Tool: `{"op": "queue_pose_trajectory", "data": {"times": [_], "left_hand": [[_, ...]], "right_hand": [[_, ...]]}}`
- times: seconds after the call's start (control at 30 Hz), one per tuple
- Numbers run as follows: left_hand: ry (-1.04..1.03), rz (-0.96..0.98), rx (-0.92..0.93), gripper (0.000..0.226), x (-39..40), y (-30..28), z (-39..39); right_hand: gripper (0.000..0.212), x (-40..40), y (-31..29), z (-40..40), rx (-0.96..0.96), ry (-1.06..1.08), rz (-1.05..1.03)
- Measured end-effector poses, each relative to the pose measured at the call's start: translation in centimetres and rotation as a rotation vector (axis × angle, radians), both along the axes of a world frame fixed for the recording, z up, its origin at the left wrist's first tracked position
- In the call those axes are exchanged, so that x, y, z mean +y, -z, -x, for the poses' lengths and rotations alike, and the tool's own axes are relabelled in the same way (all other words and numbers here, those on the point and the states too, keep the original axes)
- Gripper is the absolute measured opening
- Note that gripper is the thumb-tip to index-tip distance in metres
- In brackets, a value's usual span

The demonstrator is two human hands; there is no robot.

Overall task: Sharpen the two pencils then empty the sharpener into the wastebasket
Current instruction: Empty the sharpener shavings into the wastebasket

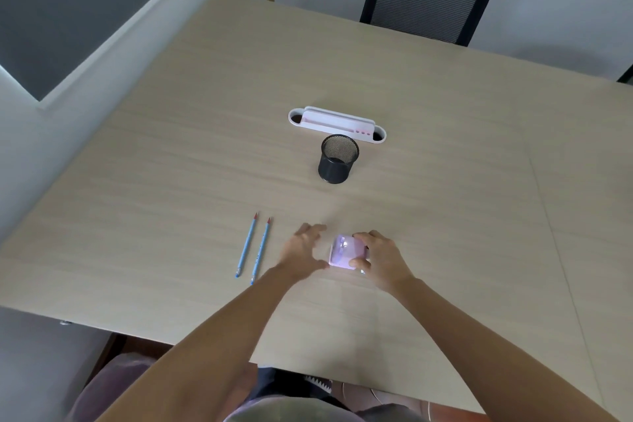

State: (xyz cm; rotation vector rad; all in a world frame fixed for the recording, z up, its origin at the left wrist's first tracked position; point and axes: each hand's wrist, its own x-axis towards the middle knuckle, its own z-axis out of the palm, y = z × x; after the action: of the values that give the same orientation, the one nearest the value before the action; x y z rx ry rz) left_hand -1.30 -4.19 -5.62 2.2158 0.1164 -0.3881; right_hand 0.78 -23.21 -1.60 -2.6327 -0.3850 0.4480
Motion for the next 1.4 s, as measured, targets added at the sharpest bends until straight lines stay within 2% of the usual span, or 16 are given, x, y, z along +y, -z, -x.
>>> {"op": "queue_pose_trajectory", "data": {"times": [0.07,0.17,0.23,0.4,0.53,0.73,0.8,0.87,0.97,1.1,1.4], "left_hand": [[0.054,0.046,0.035,0.080,-1.8,0.9,-0.4],[0.033,0.027,0.026,0.057,-2.8,1.9,-0.7],[0.039,0.031,0.019,0.052,-2.8,2.1,-1.1],[0.027,0.096,0.024,0.054,-1.6,2.2,-1.0],[-0.008,0.054,0.001,0.057,0.2,1.8,-0.4],[-0.184,0.039,-0.037,0.057,2.8,0.1,2.5],[-0.267,0.043,-0.068,0.053,4.1,-0.5,4.1],[-0.357,0.069,-0.097,0.051,5.7,-0.9,6.0],[-0.497,0.088,-0.151,0.051,8.2,-1.3,9.5],[-0.693,0.062,-0.194,0.051,11.8,-1.8,15.0],[-1.165,0.121,-0.131,0.043,19.9,0.7,32.3]], "right_hand": [[0.046,0.0,0.0,-0.1,0.006,0.002,0.004],[0.046,0.0,0.1,-0.1,0.013,0.007,0.018],[0.046,0.0,0.2,-0.1,0.014,0.007,0.021],[0.047,0.1,0.1,0.0,0.015,0.005,0.017],[0.044,0.0,-0.2,0.0,0.021,-0.010,0.007],[0.040,-0.1,0.0,0.1,0.078,-0.008,-0.015],[0.047,0.0,-0.1,0.1,0.123,-0.005,-0.005],[0.065,0.1,-0.6,0.6,0.157,0.024,-0.008],[0.078,1.7,-1.7,1.9,0.016,0.036,-0.053],[0.074,7.6,-2.8,3.7,-0.198,-0.107,-0.101],[0.062,27.8,0.7,12.7,-0.176,-0.695,0.036]]}}
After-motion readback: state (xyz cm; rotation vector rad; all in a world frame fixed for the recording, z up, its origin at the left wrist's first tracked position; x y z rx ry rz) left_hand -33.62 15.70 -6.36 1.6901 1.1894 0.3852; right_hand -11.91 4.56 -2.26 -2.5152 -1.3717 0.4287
